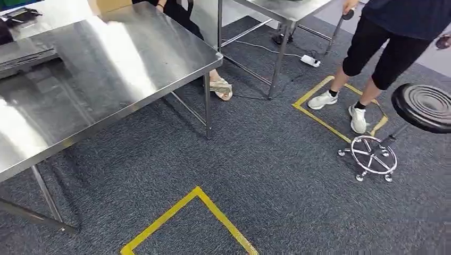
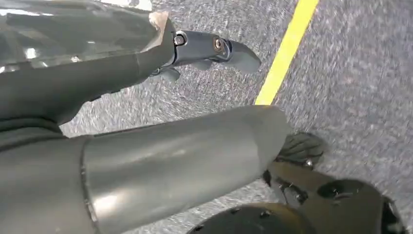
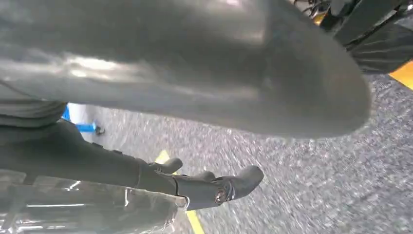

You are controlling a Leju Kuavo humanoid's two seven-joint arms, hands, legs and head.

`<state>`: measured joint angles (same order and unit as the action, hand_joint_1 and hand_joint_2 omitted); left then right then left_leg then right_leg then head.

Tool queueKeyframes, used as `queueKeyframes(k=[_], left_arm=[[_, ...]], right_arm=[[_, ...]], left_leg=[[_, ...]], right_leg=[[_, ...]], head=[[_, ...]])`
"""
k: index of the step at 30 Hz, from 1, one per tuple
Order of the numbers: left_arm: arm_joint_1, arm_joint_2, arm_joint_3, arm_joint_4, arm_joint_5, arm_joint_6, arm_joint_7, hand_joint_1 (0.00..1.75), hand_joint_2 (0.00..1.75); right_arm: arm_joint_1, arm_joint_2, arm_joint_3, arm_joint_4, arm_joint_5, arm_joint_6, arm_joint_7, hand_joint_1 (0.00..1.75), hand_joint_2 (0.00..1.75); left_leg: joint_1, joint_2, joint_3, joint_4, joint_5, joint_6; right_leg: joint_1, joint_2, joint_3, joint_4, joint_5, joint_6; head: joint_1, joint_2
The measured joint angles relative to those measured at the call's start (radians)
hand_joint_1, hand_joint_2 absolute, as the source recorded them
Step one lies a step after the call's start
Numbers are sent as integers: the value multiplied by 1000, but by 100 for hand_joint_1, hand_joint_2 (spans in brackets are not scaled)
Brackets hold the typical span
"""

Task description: Take the parts from the cabinet and place them on the table.

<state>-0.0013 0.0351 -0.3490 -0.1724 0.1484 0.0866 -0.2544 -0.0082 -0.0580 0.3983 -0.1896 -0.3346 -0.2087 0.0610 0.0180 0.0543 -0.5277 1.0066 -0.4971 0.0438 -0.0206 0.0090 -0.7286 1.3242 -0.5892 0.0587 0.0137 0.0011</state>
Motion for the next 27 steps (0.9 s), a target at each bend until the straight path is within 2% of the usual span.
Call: queueKeyframes(k=[1,2,3,4,5,6,8,9,10,11,12,13,14,15,16,17,18,19,20,22,23,24,25,26,27], left_arm=[[-2,0,0,0,0,0,0,0,0],[-2,-2,0,0,0,0,0,0,0],[-3,-2,0,0,0,0,0,0,0],[-3,-2,0,0,0,0,0,0,0],[-2,-2,0,0,0,0,0,0,0],[-2,-2,0,0,0,0,-1,0,0],[-8,-2,0,-1,0,0,-1,0,0],[-10,-2,0,-3,0,0,-1,0,0],[-12,0,0,-3,-1,0,-1,0,0],[-11,0,-1,-3,-2,0,-1,0,0],[-10,0,-1,-3,-2,0,-1,0,0],[-6,0,-1,-2,-2,0,0,0,0],[-4,0,-1,-2,-2,0,0,0,0],[-2,0,-1,-2,-2,0,0,0,0],[-1,0,-1,-2,-2,0,0,0,0],[-1,0,-1,-2,-2,0,0,0,0],[-2,0,-1,-2,-2,0,0,0,0],[-1,1,-1,-2,-2,0,0,0,0],[-1,0,-1,-2,-2,0,0,0,0],[-1,0,-1,-2,-2,0,0,0,0],[-2,0,-1,-2,-2,0,0,0,0],[-4,-1,-1,-3,-2,0,0,0,0],[-6,-1,-2,-3,-2,0,0,0,0],[-6,0,-1,-3,-2,0,-1,0,0],[-3,1,-1,-3,-2,0,-1,0,0]], right_arm=[[2,0,0,0,3,-2,0,0,0],[3,0,1,1,6,-3,0,0,0],[3,-1,1,2,9,-3,1,0,0],[1,-2,2,2,11,-3,1,0,0],[-2,-2,3,2,12,-3,1,0,0],[-2,-1,5,2,13,-3,1,0,0],[-1,0,10,3,14,-3,1,0,0],[-1,0,11,4,16,-3,1,0,0],[0,0,12,4,17,-3,2,0,0],[-2,1,14,5,19,-3,3,0,0],[-2,1,16,5,21,-3,4,0,0],[-2,1,17,5,25,-3,5,0,0],[-2,1,18,5,27,-3,6,0,0],[-1,1,18,6,28,-3,9,0,0],[0,1,18,8,28,-3,13,0,0],[1,1,18,8,28,-3,15,0,0],[1,1,19,8,28,-3,15,0,0],[-1,2,18,8,28,-3,16,0,0],[-3,2,19,8,28,-3,16,0,0],[-4,1,19,8,28,-3,16,0,0],[0,1,19,8,28,-3,16,0,0],[4,0,19,9,28,-3,17,0,0],[5,2,19,9,28,-3,16,0,0],[2,3,19,9,28,-3,17,0,0],[-1,3,19,9,28,-3,17,0,0]], left_leg=[[0,11,0,0,-1,-1],[1,22,2,0,-3,-4],[2,31,5,0,-4,-6],[-2,43,11,0,-8,-12],[-10,51,14,2,-15,-22],[-9,61,19,2,-17,-27],[-8,86,32,-5,-20,-37],[-7,94,34,-5,-24,-45],[0,45,32,10,-38,-52],[2,-15,9,66,-82,-52],[3,-40,-24,139,-124,-52],[3,-52,-65,225,-163,-53],[3,-56,-102,293,-184,-54],[3,-57,-114,310,-176,-54],[3,-57,-106,283,-146,-54],[5,-59,-77,210,-94,-54],[10,-71,-39,124,-45,-54],[17,-112,-6,45,-12,-54],[17,-141,-5,23,-27,-56],[8,-119,-8,27,-26,-45],[2,-108,-6,27,-25,-35],[5,-96,-4,20,-18,-25],[10,-80,-3,12,-10,-14],[9,-71,-3,11,-10,-7],[6,-54,-4,11,-10,-6]], right_leg=[[-2,-4,26,-46,21,11],[-2,-15,80,-142,56,22],[-2,-28,123,-219,79,27],[1,-90,180,-325,102,22],[9,-113,182,-324,115,15],[11,-91,176,-321,117,3],[15,-68,167,-320,116,-8],[7,-55,176,-328,122,-18],[-10,-44,181,-330,126,-24],[-9,-33,179,-329,130,-34],[-8,-22,177,-329,130,-40],[-4,-8,174,-329,131,-44],[-2,8,173,-329,132,-44],[-1,23,173,-328,132,-44],[-1,36,174,-328,131,-44],[-2,51,176,-326,131,-43],[-4,64,176,-321,131,-42],[-4,77,172,-314,129,-40],[10,86,164,-303,125,-31],[4,106,154,-310,129,-18],[-2,117,147,-315,134,-9],[1,129,144,-318,136,1],[0,86,140,-297,130,-1],[5,35,113,-250,98,-10],[5,14,76,-176,61,-15]], head=[[0,0],[1,0],[0,0],[3,0],[2,0],[-3,0],[-3,0],[-2,0],[-5,0],[-10,0],[-12,0],[-11,0],[-12,0],[-11,0],[-12,0],[-11,0],[-12,0],[-13,0],[-12,0],[-8,0],[-9,0],[-9,0],[-8,0],[-6,0],[-2,0]])
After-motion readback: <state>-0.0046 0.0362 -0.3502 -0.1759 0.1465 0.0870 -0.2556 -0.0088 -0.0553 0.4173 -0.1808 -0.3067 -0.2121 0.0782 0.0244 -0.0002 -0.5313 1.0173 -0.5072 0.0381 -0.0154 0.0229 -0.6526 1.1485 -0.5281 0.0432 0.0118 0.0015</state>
